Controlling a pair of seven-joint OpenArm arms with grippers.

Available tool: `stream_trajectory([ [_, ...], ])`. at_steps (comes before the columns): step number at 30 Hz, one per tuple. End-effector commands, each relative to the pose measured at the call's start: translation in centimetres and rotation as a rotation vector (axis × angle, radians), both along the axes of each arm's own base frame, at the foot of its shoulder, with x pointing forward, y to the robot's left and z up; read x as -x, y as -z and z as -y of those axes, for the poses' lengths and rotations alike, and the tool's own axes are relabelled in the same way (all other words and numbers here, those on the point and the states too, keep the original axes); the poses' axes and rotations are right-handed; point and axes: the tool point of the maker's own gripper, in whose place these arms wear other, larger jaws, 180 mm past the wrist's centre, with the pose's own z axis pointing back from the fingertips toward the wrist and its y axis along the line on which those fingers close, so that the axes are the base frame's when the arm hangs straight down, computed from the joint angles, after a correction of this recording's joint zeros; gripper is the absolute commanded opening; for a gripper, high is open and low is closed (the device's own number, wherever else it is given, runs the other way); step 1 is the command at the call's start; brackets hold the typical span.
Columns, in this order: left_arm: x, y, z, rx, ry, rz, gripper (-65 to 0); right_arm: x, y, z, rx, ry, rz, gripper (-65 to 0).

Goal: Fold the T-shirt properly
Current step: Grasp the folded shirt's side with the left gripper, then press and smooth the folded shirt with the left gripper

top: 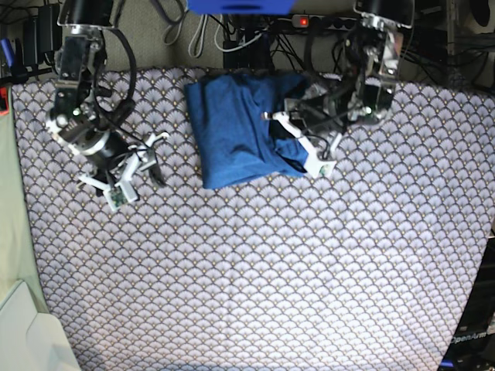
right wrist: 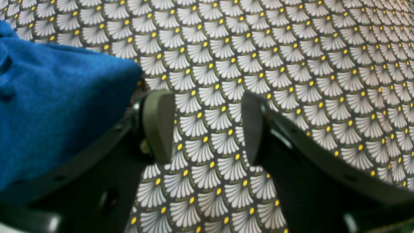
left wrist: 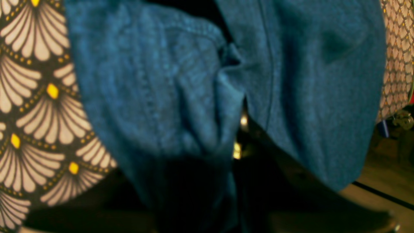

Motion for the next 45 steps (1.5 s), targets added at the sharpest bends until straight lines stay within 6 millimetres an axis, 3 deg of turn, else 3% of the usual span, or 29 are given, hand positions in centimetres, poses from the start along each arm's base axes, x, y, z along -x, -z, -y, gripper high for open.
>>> stream_trajectory([
  [1,-0.6,0.0,-1.1,-0.053,-0.001,0.002,-64.4,-0.9,-1.7,0.5,-0.009,0.008,0.061,-31.3],
  [5,-2.7,-1.4,-0.8,-0.062,0.028,0.023,-64.7,-1.5,-2.4,2.0,-0.002,0.048,0.081,-31.3],
  [11,-6.0,-3.6,-1.9,-0.149,0.074,0.054,-64.7,-1.6,-2.9,5.9,0.044,0.131,0.083,-31.2],
  [15,-7.5,-4.2,-1.2,-0.272,0.173,0.107,-64.7,-1.7,-3.8,8.6,0.080,0.175,0.099,-31.1],
  [20,-7.8,-3.0,2.6,-0.375,0.385,0.120,-64.7,-1.4,-4.3,11.2,0.123,0.216,0.098,-31.1],
  [26,-9.2,-3.3,6.5,-0.447,0.559,0.250,-64.7,-0.8,-5.0,14.4,0.155,0.290,0.107,-31.0],
  [38,-12.3,-3.3,9.7,-0.720,0.836,0.564,-64.7,1.0,-6.4,19.9,0.188,0.436,0.126,-31.0],
  [45,-12.2,-4.4,12.9,-0.752,0.918,0.728,-64.8,1.5,-6.5,20.8,0.191,0.463,0.126,-31.0],
])
